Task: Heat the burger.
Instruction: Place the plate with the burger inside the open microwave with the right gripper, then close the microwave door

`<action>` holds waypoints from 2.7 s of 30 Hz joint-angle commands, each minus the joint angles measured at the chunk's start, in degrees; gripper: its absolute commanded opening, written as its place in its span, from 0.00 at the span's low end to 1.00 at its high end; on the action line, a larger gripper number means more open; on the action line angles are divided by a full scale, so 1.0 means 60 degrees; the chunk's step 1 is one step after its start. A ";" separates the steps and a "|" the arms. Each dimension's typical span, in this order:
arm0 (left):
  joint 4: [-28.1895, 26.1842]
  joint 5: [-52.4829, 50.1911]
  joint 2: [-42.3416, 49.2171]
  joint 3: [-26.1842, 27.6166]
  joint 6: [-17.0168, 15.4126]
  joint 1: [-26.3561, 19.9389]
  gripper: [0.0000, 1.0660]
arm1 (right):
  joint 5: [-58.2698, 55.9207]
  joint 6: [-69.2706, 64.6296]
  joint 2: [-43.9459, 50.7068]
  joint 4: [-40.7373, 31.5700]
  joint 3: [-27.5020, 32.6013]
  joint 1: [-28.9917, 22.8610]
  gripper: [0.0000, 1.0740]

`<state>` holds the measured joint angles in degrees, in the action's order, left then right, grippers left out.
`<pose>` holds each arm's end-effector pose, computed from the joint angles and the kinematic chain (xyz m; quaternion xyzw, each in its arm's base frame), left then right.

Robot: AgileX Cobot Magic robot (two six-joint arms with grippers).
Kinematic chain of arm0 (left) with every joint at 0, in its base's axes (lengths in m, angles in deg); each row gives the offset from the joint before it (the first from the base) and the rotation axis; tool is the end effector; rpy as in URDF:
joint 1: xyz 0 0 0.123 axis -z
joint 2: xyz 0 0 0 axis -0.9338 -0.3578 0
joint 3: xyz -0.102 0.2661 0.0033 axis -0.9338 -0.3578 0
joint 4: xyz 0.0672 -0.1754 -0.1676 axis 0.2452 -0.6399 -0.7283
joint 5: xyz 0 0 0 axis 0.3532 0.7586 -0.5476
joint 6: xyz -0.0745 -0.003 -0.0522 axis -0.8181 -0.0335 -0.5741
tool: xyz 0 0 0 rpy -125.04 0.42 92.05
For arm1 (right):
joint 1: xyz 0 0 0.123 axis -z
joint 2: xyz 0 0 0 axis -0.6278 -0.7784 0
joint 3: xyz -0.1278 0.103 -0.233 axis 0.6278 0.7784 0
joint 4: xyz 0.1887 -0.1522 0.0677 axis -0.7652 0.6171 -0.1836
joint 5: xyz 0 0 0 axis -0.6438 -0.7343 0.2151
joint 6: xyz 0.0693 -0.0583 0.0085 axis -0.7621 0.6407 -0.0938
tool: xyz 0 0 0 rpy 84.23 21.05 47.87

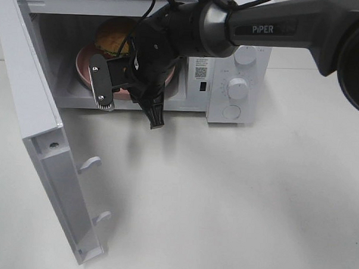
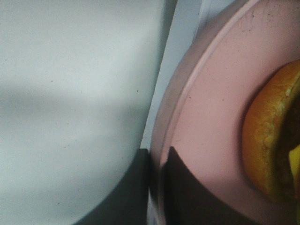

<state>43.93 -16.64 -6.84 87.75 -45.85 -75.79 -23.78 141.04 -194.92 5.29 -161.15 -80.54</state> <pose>-0.0042 -0.0131 0.2810 -0.0273 0.8420 -0.0352 0.5376 0.3933 0.3315 0.1574 -0.7893 0.5116 -0.1644 0.2970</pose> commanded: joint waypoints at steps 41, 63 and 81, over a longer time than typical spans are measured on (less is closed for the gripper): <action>-0.0010 -0.0076 0.0067 -0.0010 0.0000 -0.0057 0.92 | 0.0869 -0.1346 0.1060 -0.0344 0.1308 0.0076 0.65; -0.0010 -0.0076 0.0067 -0.0010 0.0000 -0.0057 0.92 | 0.1662 -0.1499 0.3161 -0.0315 0.4049 0.0067 0.67; -0.0010 -0.0076 0.0067 -0.0010 0.0000 -0.0057 0.92 | 0.1881 -0.3132 0.4956 -0.0315 0.6532 0.0067 0.67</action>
<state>43.93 -16.64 -6.84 87.75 -45.85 -75.79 -12.95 125.68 -167.31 3.57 -124.08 -80.14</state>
